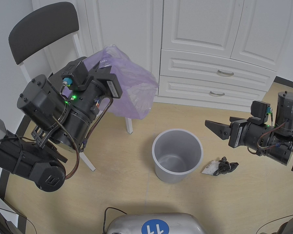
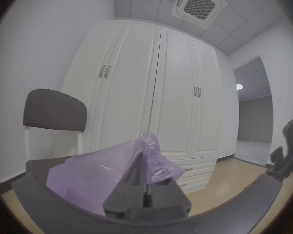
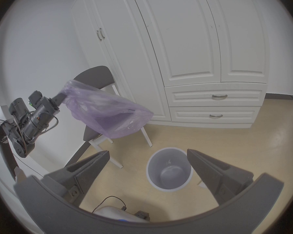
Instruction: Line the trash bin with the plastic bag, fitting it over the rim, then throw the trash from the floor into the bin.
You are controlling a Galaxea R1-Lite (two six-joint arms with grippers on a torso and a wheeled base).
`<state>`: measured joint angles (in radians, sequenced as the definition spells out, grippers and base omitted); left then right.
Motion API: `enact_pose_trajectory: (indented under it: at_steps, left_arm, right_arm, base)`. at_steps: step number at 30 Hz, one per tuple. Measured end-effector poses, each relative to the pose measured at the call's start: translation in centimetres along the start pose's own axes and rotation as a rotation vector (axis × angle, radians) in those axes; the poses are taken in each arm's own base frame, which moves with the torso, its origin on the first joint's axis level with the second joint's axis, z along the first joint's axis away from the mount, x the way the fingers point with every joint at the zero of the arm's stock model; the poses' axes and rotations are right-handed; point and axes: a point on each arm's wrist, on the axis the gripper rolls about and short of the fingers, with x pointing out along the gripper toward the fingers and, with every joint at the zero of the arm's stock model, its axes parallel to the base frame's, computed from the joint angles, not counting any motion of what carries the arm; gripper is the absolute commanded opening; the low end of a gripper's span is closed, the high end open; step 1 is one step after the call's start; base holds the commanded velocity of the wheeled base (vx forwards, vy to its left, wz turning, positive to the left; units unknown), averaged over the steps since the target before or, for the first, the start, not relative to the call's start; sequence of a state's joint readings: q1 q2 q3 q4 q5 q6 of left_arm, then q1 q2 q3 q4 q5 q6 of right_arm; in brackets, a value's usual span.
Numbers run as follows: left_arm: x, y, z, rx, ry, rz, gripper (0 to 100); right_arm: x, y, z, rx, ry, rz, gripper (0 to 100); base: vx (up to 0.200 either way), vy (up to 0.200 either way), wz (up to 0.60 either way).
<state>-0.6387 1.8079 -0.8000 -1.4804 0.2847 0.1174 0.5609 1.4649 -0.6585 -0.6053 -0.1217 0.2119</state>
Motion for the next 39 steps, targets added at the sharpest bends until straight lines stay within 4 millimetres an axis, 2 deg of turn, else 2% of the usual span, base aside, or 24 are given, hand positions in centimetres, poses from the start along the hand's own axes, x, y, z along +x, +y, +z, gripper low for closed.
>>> enact_pose_trajectory:
  at_steps: [4, 11, 20, 29, 39]
  left_arm:
    - [-0.2, -1.1, 1.0, -0.054, -0.030, -0.032, 0]
    - [-0.6, -1.2, 2.9, -0.081, -0.080, -0.037, 0]
    - [-2.1, -1.4, 5.1, -0.109, -0.122, -0.070, 0]
    - [-3.5, -2.1, 6.3, -0.136, -0.136, -0.112, 0]
    - [-5.4, -3.3, 7.3, -0.175, -0.136, -0.185, 0]
  right_arm:
    - [0.6, -0.2, -0.5, 0.003, 0.024, -0.002, 100]
    - [2.7, -0.3, -1.9, 0.013, 0.073, -0.011, 100]
    - [5.4, -0.3, -2.7, 0.036, 0.005, -0.005, 100]
    - [5.9, 0.8, -3.6, 0.092, 0.031, 0.029, 100]
    - [7.4, 1.5, -3.3, 0.188, -0.048, 0.083, 100]
  base:
    - [0.000, 0.000, 0.00]
    - [0.000, 0.000, 0.00]
    - [0.000, 0.000, 0.00]
    - [0.000, 0.000, 0.00]
    - [0.000, 0.000, 0.00]
